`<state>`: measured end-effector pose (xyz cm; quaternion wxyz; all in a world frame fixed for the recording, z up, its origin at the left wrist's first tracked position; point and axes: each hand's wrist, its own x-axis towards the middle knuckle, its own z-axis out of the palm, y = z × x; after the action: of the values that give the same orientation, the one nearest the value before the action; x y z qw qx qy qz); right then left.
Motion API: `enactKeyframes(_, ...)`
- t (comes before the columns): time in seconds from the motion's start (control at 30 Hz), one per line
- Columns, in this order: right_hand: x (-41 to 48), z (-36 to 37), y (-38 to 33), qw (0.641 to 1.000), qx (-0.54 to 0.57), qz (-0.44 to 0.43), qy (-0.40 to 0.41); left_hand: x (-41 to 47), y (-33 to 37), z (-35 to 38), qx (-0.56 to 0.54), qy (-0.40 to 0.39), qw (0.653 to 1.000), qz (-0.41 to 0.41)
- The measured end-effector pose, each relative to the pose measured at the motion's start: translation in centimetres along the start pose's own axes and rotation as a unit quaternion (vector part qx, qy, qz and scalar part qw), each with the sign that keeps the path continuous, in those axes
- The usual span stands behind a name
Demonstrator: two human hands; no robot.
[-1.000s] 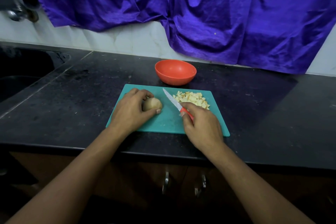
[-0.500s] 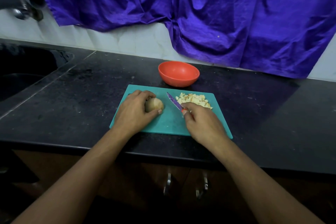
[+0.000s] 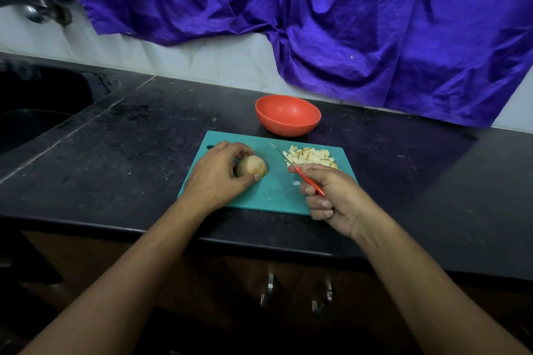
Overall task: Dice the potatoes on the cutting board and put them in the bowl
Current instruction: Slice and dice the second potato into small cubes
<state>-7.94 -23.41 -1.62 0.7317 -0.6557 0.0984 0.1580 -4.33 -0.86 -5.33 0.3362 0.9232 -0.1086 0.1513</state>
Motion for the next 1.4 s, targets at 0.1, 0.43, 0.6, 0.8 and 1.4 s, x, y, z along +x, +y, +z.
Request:
enactKeyframes(0.1,-0.1,0.0,-0.2,1.0,-0.008,-0.012,0.007,0.0,0.0,-0.1,-0.001,-0.001,1.0,-0.003)
enactKeyframes(0.43,-0.5,0.8,-0.4,0.882,-0.393,-0.245,0.089,0.2,-0.1,0.3,0.013,0.009,1.0,-0.012)
enactKeyframes(0.6,-1.3,1.4,-0.8,0.806,-0.525,-0.255,0.096,0.2,-0.4,-0.1,-0.051,-0.03,0.998,-0.007)
enactKeyframes(0.8,-1.9,2.9,-2.5,0.761,-0.601,-0.217,0.111,0.3,-0.3,-0.2,-0.081,-0.023,0.996,-0.028)
enactKeyframes(1.4,-1.4,4.6,-3.3,0.731,-0.658,-0.141,0.112,0.1,-0.3,-0.2,-0.079,-0.009,0.996,-0.03)
